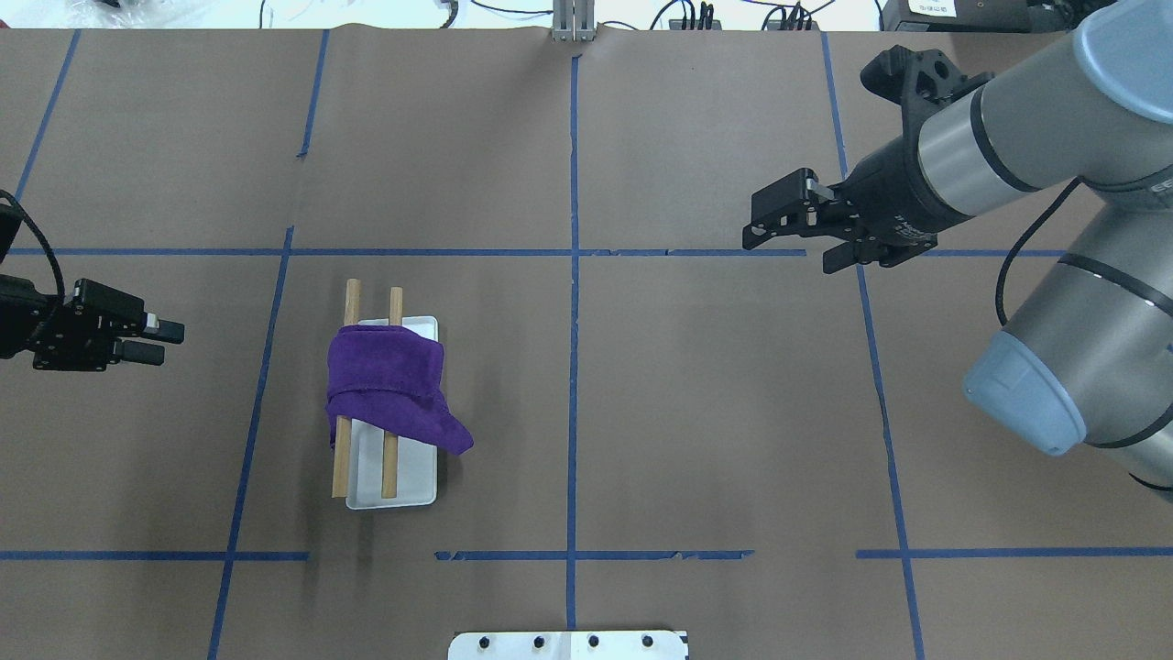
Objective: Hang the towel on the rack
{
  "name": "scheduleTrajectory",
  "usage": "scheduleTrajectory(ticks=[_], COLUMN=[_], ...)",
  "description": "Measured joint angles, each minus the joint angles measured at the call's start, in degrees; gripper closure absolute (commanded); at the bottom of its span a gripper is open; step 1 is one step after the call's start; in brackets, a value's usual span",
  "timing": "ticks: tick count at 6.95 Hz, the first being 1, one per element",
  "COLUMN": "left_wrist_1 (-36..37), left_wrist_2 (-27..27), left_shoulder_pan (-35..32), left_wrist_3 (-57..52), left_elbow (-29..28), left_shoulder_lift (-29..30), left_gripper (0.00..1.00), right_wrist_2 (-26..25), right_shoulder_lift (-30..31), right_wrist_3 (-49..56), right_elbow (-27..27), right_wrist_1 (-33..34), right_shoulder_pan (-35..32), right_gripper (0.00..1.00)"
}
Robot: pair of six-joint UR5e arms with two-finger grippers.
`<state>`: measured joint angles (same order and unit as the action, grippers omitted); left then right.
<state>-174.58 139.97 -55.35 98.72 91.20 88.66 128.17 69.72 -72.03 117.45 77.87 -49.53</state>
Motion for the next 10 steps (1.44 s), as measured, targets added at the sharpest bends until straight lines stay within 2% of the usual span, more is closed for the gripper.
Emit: scheduleTrajectory(ticks=[2, 3, 5, 6, 8, 10], left_wrist_1=[-0.8, -0.79, -0.57, 0.23, 7.41, 23.51], left_wrist_2=[-0.11, -0.15, -1.54, -4.97, -13.31, -17.06], left_shoulder_pan=[-1.98, -3.5, -7.57, -9.52, -14.68, -23.68], left_wrist_3=[-1.64, -6.65, -24.3, -35.99, -59.65, -84.65], left_elbow=[-1.49, -2.0, -4.37, -5.45, -6.26, -5.94], left_shoulder_lift=[-0.54, -1.65, -5.13, -7.11, -8.94, -7.9], left_gripper=[0.0, 0.0, 0.0, 0.0, 0.0, 0.0], right_wrist_2=[0.02, 0.17, 0.55, 0.73, 0.64, 0.39], right_shoulder_lift=[4.02, 7.28, 13.86, 15.93, 17.28, 17.21], right_wrist_3=[3.54, 7.93, 22.82, 31.08, 48.81, 61.74], right_elbow=[-0.18, -0.61, -3.27, -5.24, -8.96, -12.45], right_wrist_1=[0.26, 0.58, 0.87, 1.59, 7.46, 12.84], right_shoulder_pan=[-3.63, -6.39, -12.18, -15.45, -22.08, -26.77], right_gripper=[0.0, 0.0, 0.0, 0.0, 0.0, 0.0])
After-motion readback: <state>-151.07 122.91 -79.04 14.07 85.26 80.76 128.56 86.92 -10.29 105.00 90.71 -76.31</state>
